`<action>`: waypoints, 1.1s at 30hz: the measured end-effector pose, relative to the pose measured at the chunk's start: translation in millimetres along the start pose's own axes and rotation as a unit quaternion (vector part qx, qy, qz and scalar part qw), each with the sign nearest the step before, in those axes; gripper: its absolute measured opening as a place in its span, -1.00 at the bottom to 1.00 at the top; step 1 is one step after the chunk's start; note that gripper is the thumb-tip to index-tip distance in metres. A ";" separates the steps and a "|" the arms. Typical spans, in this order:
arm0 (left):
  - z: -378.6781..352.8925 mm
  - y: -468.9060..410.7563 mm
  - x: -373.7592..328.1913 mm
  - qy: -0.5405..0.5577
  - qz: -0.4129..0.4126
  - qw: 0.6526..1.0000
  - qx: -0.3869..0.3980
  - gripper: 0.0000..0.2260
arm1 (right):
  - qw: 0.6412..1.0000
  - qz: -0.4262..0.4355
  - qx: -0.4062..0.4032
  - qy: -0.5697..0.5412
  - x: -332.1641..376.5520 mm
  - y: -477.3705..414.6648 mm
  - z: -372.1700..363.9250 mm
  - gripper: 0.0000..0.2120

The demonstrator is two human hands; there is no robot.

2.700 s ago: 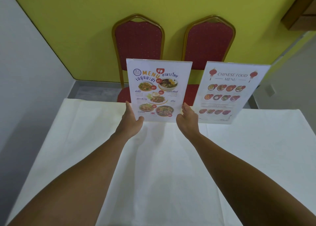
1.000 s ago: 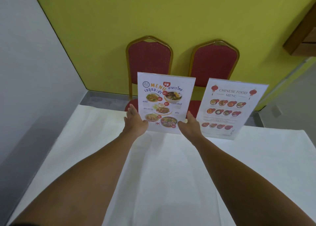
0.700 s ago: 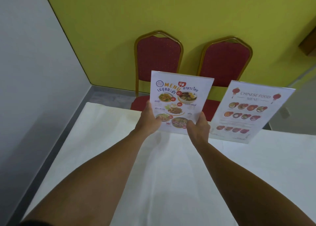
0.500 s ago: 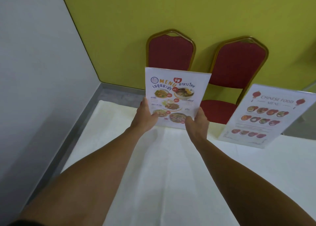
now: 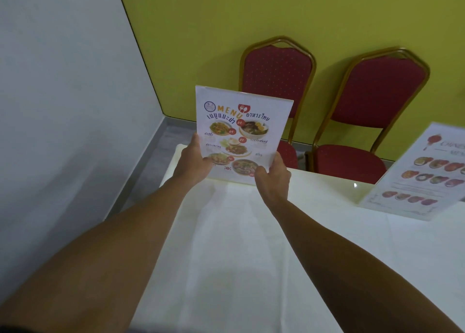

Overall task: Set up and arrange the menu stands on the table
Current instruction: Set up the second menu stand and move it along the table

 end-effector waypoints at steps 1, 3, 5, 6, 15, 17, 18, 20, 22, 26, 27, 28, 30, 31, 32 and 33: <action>3.4 -1.8 3.8 -0.003 0.000 1.000 0.003 -0.45 | 1.000 0.000 -0.001 0.000 1.0 1.0 -3.7 -0.51; 8.0 -4.6 10.8 -0.002 -0.003 1.000 0.008 -0.45 | 1.000 0.000 -0.003 0.000 1.6 2.1 -9.5 -0.50; 11.9 -6.0 18.6 0.006 -0.006 1.000 0.014 -0.43 | 1.000 -0.001 0.006 0.006 1.3 4.3 -16.1 -0.48; 13.4 -5.7 22.4 0.010 -0.007 1.000 0.019 -0.42 | 1.000 -0.002 0.013 0.011 0.1 5.4 -19.5 -0.47; 9.7 -2.8 44.0 0.002 0.001 0.997 0.078 -0.29 | 0.999 -0.004 0.018 0.029 -6.2 3.8 -26.1 -0.44; 5.3 -2.0 46.8 0.000 0.007 0.996 0.089 -0.30 | 0.999 -0.017 0.016 0.040 -10.9 3.6 -27.5 -0.47; 3.8 -1.1 47.4 0.003 0.010 0.996 0.090 -0.30 | 0.999 -0.022 0.016 0.042 -13.9 4.0 -29.6 -0.46; 2.3 -0.9 47.4 0.011 0.012 0.996 0.084 -0.31 | 0.999 -0.030 0.014 0.041 -19.3 4.7 -33.8 -0.44; 2.6 -3.3 47.9 0.015 0.012 0.997 0.077 -0.32 | 0.999 -0.035 0.009 0.039 -20.8 4.6 -37.1 -0.43; 5.9 -9.8 49.8 0.011 0.013 0.997 0.072 -0.32 | 0.999 -0.040 0.010 0.031 -21.2 0.3 -43.1 -0.44; 6.7 -11.3 50.6 0.009 0.014 0.997 0.071 -0.32 | 0.999 -0.040 0.011 0.031 -21.2 -1.1 -44.6 -0.44; 7.6 -12.2 51.5 0.007 0.015 0.997 0.071 -0.30 | 0.999 -0.038 0.012 0.033 -20.9 -2.1 -46.0 -0.44; 8.8 -14.3 53.7 0.008 0.019 0.997 0.069 -0.29 | 0.999 -0.037 0.012 0.036 -20.9 -4.4 -48.1 -0.45; 9.3 -14.7 54.3 0.010 0.020 0.997 0.068 -0.28 | 0.999 -0.036 0.011 0.037 -21.4 -5.3 -48.8 -0.45; 9.6 -14.9 54.7 0.011 0.019 0.998 0.067 -0.28 | 0.999 -0.036 0.009 0.038 -21.5 -5.7 -48.9 -0.45; 9.8 -14.8 54.7 0.011 0.018 0.998 0.067 -0.29 | 0.999 -0.036 0.007 0.040 -21.9 -5.8 -48.8 -0.45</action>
Point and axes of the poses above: each hand's wrist, its own y-axis away from the middle knuckle, its own z-axis out of the back of the hand, x = y × z, the point moved 6 cm from there along -y, towards the middle knuckle, and after that the axes turned 4 degrees about -z, right-handed, at the moved point
